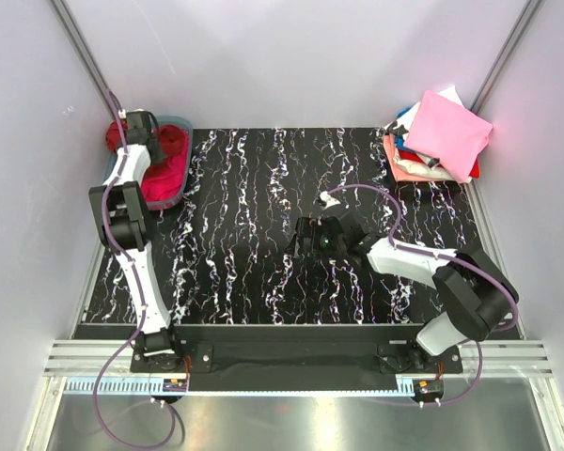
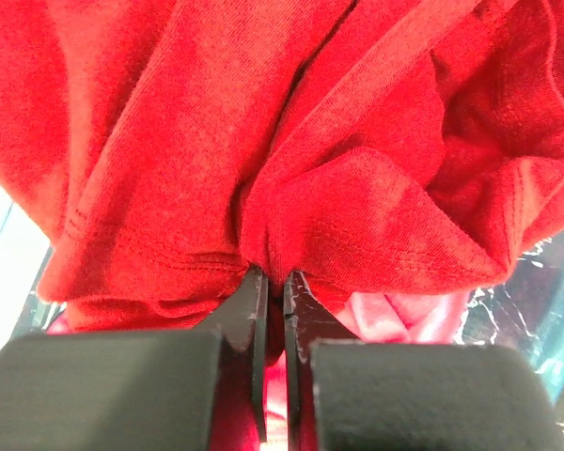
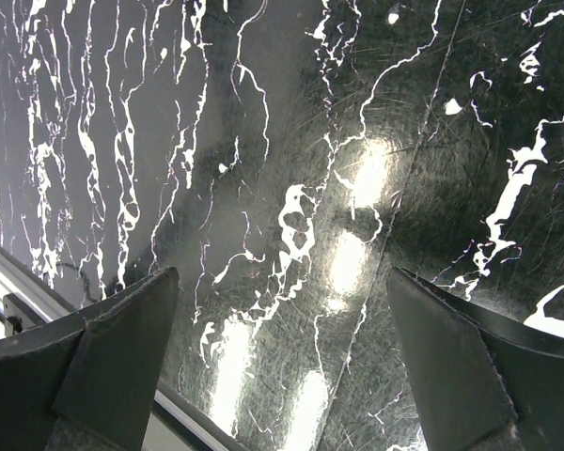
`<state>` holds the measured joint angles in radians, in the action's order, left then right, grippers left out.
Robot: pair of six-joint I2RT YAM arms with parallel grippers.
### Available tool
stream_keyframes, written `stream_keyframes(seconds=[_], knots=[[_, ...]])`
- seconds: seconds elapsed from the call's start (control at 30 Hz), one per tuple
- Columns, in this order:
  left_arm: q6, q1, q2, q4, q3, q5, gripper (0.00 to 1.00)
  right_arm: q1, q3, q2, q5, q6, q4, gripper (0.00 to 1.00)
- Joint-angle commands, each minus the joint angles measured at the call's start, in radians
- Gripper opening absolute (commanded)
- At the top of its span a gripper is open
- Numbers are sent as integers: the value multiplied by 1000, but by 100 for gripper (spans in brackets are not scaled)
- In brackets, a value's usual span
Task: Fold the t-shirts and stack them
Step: Grab the tshirt from the pile, then move the tshirt to the center of the board
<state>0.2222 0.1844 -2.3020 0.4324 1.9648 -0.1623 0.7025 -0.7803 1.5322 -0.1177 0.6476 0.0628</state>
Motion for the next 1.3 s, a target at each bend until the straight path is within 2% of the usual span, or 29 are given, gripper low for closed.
stream_keyframes(seconds=[0.0,0.17,0.27,0.37,0.47,0.57,0.6,0.67,0.7,0.73,0.8,0.83,0.9,0.93,1.03,1.1,1.2,1.27], knots=[[43,3,145,-15,54,4,0,5,-40,9,1,-14,6,100],[115,-2,376,-11,46,59,0,5,-19,-17,10,-16,23,100],[115,-52,524,-3,40,90,0,5,38,-78,21,-14,80,100],[28,-179,660,3,9,112,0,5,107,-161,59,-9,140,100],[-32,-323,736,97,9,110,0,6,186,-277,114,1,186,100],[-60,-439,779,221,-21,130,0,5,239,-438,241,24,138,100],[-57,-468,791,267,-42,135,2,5,240,-486,268,30,55,100],[-55,-549,817,321,-124,156,62,5,234,-636,346,32,-41,100],[-52,-574,820,369,-153,156,83,3,225,-686,371,37,-169,100],[-47,-594,831,390,-220,156,99,5,196,-781,398,40,-235,100],[-9,-638,861,376,-315,184,99,3,162,-872,466,53,-414,100],[5,-649,916,359,-414,185,99,5,135,-953,481,58,-464,100],[55,-669,986,303,-506,184,99,5,119,-1029,500,69,-567,99],[75,-669,1054,292,-582,181,99,5,115,-1091,501,72,-589,100],[126,-669,1151,290,-688,179,99,5,140,-1150,455,87,-621,100],[137,-671,1187,313,-727,178,99,5,173,-1133,370,84,-594,100],[131,-671,1251,341,-791,164,99,5,173,-987,293,87,-561,100],[121,-671,1293,361,-828,92,99,5,126,-819,268,67,-548,100]])
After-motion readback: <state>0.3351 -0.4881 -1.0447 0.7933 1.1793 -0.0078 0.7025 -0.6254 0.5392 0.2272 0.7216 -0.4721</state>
